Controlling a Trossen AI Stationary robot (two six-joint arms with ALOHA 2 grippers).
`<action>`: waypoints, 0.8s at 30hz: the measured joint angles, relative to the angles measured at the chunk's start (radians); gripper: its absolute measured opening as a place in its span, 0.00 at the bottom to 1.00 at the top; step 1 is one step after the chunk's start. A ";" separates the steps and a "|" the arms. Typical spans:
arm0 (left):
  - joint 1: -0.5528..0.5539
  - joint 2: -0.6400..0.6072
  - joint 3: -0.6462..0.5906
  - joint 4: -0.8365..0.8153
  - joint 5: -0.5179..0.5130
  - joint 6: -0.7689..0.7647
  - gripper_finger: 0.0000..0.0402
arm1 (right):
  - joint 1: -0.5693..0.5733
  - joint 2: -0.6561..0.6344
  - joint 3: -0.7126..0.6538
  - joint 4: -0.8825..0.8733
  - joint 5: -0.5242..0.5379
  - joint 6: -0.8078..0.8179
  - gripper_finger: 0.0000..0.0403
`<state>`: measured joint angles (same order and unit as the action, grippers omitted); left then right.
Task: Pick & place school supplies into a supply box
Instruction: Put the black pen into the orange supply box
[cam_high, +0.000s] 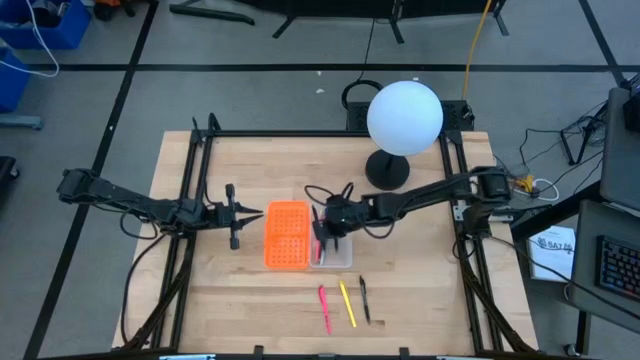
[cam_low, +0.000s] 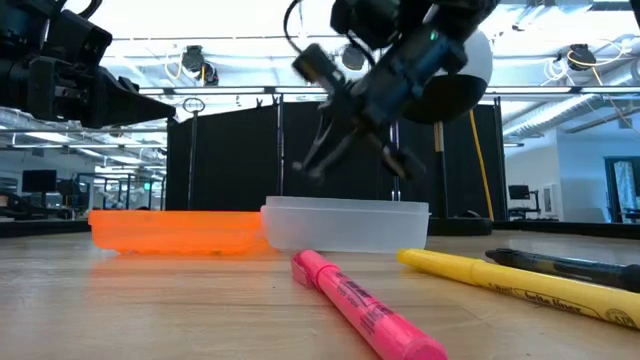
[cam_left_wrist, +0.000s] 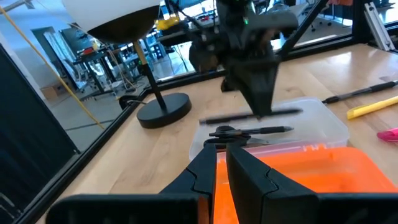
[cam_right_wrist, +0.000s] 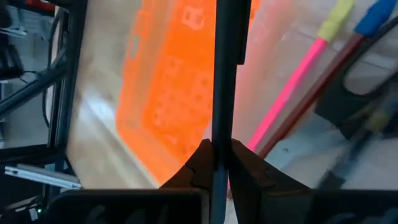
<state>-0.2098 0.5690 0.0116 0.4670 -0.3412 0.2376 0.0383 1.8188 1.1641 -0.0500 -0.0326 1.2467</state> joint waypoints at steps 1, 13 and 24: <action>0.000 0.000 0.000 0.000 0.000 0.004 0.12 | 0.000 0.016 0.000 0.020 0.000 0.005 0.05; 0.000 0.000 0.000 0.001 0.000 0.015 0.12 | 0.001 0.042 0.001 -0.014 0.043 0.039 0.05; 0.000 0.000 0.000 0.001 0.000 -0.002 0.12 | 0.001 0.041 0.001 -0.072 0.063 0.055 0.05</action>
<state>-0.2100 0.5694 0.0116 0.4679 -0.3412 0.2359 0.0395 1.8599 1.1648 -0.1219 0.0306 1.3014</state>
